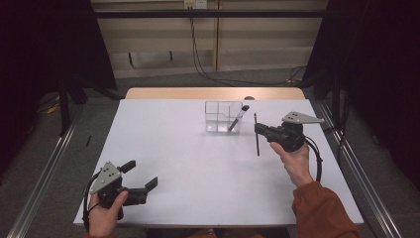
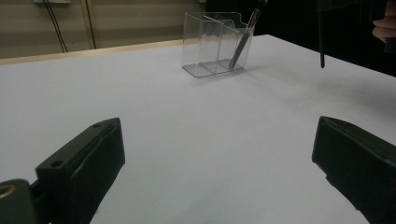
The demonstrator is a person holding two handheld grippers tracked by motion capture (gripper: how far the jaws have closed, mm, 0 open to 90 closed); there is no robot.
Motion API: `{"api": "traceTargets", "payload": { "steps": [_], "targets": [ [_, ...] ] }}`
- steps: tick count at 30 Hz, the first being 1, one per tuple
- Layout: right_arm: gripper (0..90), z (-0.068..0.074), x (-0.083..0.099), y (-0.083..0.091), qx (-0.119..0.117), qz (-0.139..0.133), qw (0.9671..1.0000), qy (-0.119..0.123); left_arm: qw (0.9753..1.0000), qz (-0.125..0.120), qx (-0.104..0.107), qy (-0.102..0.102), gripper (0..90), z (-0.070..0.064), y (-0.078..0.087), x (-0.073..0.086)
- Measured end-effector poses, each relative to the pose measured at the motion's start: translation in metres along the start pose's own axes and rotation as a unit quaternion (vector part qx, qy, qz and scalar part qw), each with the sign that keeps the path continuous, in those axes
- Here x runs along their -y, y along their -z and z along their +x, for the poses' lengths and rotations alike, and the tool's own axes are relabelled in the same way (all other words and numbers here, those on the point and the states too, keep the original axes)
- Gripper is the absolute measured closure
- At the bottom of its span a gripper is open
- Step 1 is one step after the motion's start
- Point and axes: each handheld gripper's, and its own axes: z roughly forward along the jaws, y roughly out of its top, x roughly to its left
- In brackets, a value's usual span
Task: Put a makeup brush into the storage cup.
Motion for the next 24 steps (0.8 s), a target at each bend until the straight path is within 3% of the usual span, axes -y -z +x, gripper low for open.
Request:
{"api": "traceTargets", "payload": {
  "steps": [10, 24],
  "targets": [
    [86.6, 0.002, -0.011, -0.007, 0.005, -0.022, 0.9997, 0.003, 1.0, 0.002, -0.001, 0.001, 2.6, 0.0, 0.0, 0.0],
    [86.6, 0.009, -0.039, -0.031, -0.005, -0.035, 0.9993, 0.012, 1.0, 0.001, -0.001, 0.003, 2.6, 0.0, -0.001, 0.0]
  ]
}}
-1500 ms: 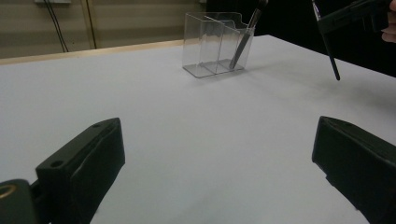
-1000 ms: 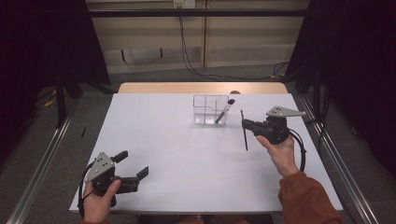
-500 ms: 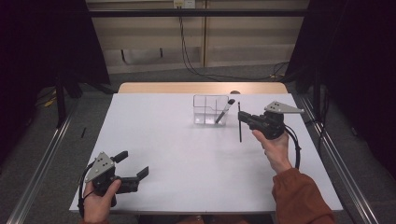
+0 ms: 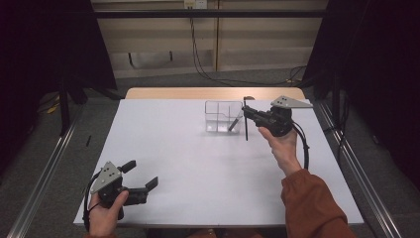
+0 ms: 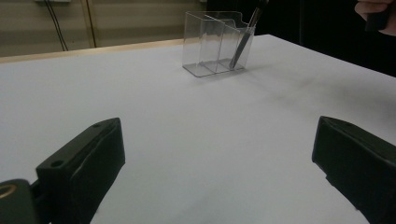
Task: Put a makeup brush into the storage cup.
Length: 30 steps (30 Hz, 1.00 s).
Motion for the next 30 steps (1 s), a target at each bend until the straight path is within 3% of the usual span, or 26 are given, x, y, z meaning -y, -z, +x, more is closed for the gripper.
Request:
{"api": "traceTargets", "payload": {
  "steps": [13, 30],
  "targets": [
    [86.5, 0.002, -0.027, -0.025, 0.004, -0.005, 0.9999, 0.013, 1.0, -0.001, 0.001, -0.002, 2.6, 0.0, 0.0, 0.0],
    [86.5, -0.002, -0.037, -0.039, 0.025, -0.012, 0.9995, 0.015, 1.0, -0.004, 0.003, -0.002, 2.8, -0.002, 0.0, -0.001]
  ]
}}
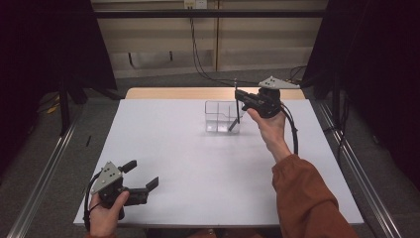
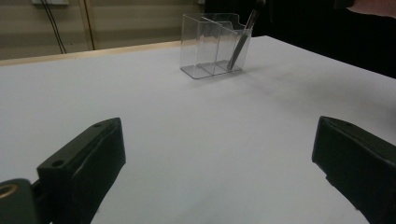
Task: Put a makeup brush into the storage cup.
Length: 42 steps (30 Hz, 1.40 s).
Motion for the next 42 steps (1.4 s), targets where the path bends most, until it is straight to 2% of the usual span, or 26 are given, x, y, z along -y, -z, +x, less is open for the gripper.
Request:
{"api": "traceTargets", "payload": {
  "steps": [17, 24, 28, 34, 42],
  "targets": [
    [86.5, -0.004, -0.009, -0.032, 0.019, 0.021, 0.9996, 0.002, 1.0, 0.002, 0.005, -0.004, 2.9, 0.0, -0.001, 0.0],
    [86.4, -0.009, -0.009, -0.037, 0.037, 0.026, 0.999, 0.0, 1.0, 0.0, 0.004, -0.002, 2.9, 0.0, 0.0, 0.0],
    [86.5, -0.012, -0.008, -0.037, 0.045, 0.023, 0.9987, -0.009, 1.0, 0.003, 0.006, -0.004, 2.9, 0.0, -0.001, 0.0],
    [86.5, -0.01, -0.006, -0.042, 0.051, 0.026, 0.9984, -0.004, 1.0, 0.004, 0.006, -0.004, 2.9, 0.0, -0.001, 0.0],
    [86.4, -0.014, -0.001, -0.052, 0.054, 0.035, 0.9979, -0.007, 1.0, 0.004, 0.007, -0.004, 2.9, 0.0, -0.001, 0.0]
  ]
}}
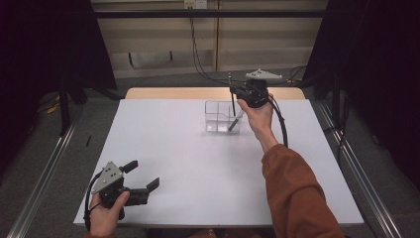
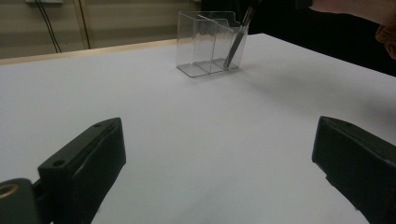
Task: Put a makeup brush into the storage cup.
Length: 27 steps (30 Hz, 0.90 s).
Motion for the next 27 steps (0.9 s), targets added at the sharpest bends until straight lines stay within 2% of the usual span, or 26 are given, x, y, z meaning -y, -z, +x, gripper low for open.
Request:
{"api": "traceTargets", "payload": {
  "steps": [6, 14, 27],
  "targets": [
    [86.4, 0.0007, 0.0022, -0.0044, -0.005, 0.004, 1.0, -0.005, 1.0, 0.002, 0.004, -0.004, 2.9, -0.0013, -0.001, 0.0],
    [86.4, -0.0023, -0.0009, -0.0026, 0.002, -0.002, 1.0, -0.007, 1.0, 0.002, 0.005, -0.004, 2.9, -0.0014, -0.0012, -0.0001],
    [86.3, 0.0037, 0.0082, -0.0114, 0.001, 0.017, 0.9998, 0.001, 1.0, 0.002, 0.005, -0.006, 2.8, -0.0007, -0.0004, -0.0002]
  ]
}}
